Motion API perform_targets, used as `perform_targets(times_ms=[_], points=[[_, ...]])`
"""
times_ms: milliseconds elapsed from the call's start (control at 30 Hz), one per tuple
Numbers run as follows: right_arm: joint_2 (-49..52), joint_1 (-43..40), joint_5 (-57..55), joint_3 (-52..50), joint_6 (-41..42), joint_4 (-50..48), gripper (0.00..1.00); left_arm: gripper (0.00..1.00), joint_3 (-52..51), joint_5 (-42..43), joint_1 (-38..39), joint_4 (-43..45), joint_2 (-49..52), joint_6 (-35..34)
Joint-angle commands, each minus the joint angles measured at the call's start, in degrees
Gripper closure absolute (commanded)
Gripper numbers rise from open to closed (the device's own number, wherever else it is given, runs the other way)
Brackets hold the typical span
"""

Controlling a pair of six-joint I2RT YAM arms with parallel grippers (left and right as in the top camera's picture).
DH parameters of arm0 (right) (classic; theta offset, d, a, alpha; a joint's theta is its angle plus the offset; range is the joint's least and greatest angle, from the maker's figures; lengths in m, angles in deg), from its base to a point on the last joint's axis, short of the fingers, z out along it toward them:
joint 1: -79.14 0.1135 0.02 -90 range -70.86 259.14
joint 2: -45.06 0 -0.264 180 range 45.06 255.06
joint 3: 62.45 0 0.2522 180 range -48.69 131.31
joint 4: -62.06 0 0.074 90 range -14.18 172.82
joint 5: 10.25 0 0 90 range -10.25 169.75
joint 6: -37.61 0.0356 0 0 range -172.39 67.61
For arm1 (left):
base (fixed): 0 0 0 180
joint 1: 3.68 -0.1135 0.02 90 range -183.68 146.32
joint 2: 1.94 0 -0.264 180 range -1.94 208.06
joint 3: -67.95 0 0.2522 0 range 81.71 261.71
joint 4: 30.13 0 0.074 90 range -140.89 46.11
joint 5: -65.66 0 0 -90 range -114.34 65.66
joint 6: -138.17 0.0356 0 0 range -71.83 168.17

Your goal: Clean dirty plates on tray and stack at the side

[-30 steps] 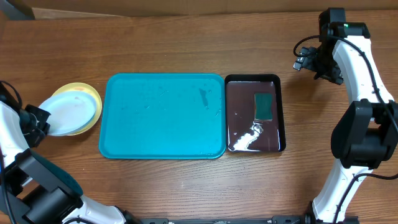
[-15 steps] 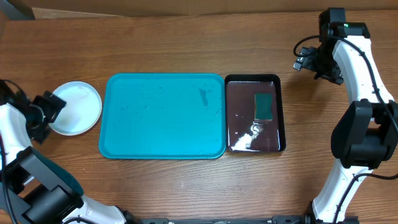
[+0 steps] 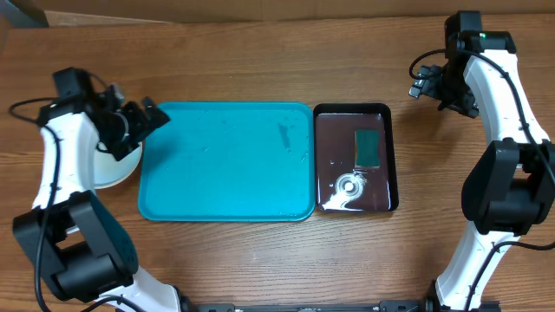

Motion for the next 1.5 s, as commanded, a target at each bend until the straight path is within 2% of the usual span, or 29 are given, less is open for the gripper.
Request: perform_targets(times_ms=[0,733,933,1233,1467], points=[[-1.4,-0.2,-0.4,0.9,0.3,-0.2,0.00,0.00,0.0,1.2,2.7,0.2,0.0,1.5],[-1.2,-0.2,-0.5,0.9,0.3,-0.2,0.00,0.00,0.0,1.2,4.3,0.2,0.0,1.5],[-2.8,3.1,-0.4,0.9,0.3,-0.2,0.00,0.00,0.0,1.2,4.3,0.2,0.0,1.5],[-12.2,13.4,-0.4,0.9,0.3,-0.2,0.00,0.00,0.0,1.2,4.3,0.2,0.0,1.5],[-24.6,18.6,-0.4,0.9,0.3,-0.2,0.00,0.00,0.0,1.2,4.3,0.2,0.0,1.5]])
